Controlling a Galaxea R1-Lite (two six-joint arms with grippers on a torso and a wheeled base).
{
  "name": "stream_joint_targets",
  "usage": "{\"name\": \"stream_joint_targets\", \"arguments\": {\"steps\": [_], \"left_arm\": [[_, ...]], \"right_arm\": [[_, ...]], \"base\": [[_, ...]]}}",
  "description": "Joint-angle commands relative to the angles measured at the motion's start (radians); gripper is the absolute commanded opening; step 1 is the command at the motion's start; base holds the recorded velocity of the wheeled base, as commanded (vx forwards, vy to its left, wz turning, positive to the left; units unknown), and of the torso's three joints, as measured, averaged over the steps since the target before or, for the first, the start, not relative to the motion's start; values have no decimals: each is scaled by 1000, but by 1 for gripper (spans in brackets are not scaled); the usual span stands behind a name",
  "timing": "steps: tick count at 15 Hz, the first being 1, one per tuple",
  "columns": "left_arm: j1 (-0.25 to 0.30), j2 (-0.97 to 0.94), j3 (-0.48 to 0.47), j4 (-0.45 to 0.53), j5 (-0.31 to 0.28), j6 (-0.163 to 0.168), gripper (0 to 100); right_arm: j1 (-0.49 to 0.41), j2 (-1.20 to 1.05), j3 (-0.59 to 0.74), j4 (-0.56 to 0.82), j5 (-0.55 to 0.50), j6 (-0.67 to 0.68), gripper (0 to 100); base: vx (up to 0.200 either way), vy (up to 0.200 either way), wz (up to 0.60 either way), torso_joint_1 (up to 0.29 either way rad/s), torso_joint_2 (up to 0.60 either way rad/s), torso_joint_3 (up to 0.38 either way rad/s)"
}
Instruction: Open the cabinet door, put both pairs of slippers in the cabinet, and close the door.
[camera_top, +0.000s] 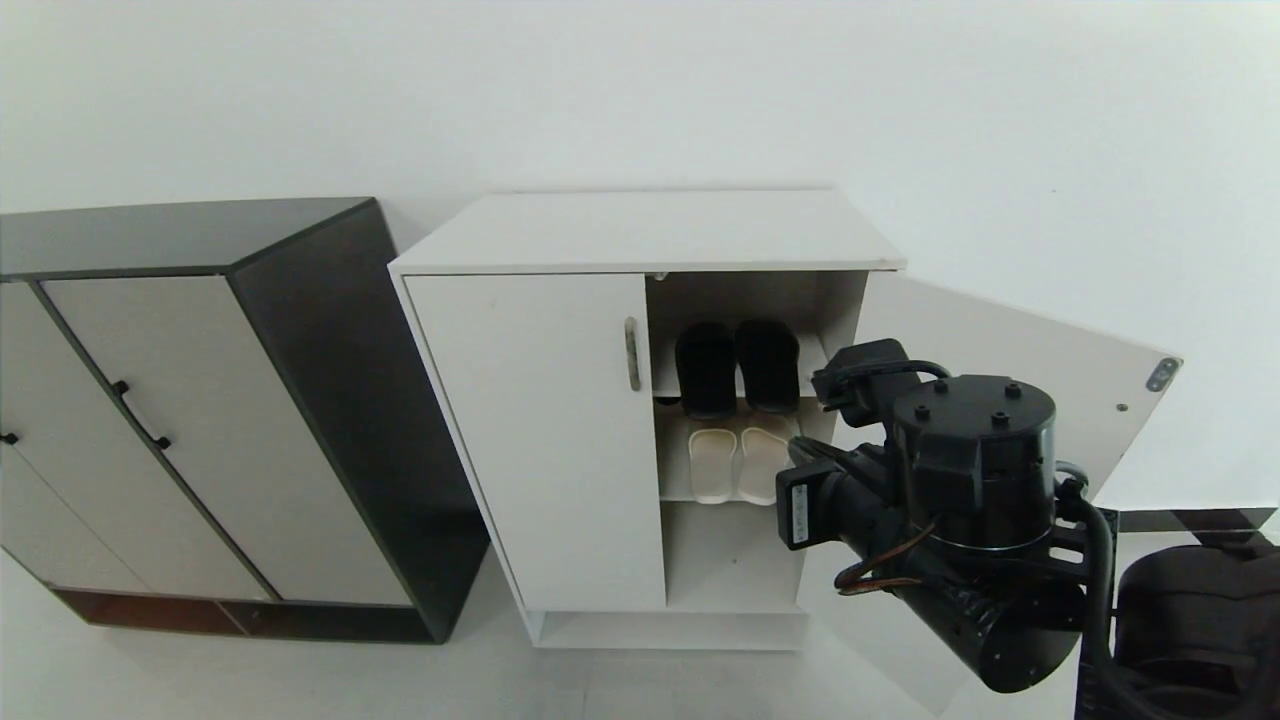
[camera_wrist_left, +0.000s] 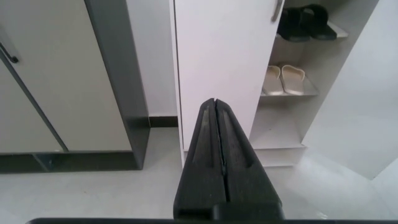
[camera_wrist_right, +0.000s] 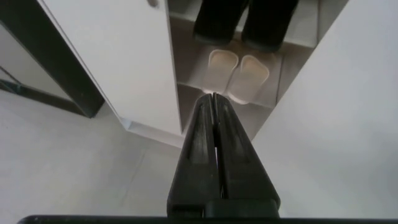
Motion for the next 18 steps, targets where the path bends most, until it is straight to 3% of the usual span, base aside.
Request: {"name": "stream_joint_targets", "arguments": {"steps": [1,12,18], "left_arm": [[0,0,0,0,0,0,0],[0,0,0,0,0,0,0],[0,0,0,0,0,0,0]], "right_arm": [[0,1,1,0,0,0,0],[-3,1,6,1,0,-12,0],[-3,1,16,0,0,-16,0]], "base": [[0,0,0,168,-476,-305],[0,0,0,206,-517,-307],[0,0,0,41,-96,-54]]}}
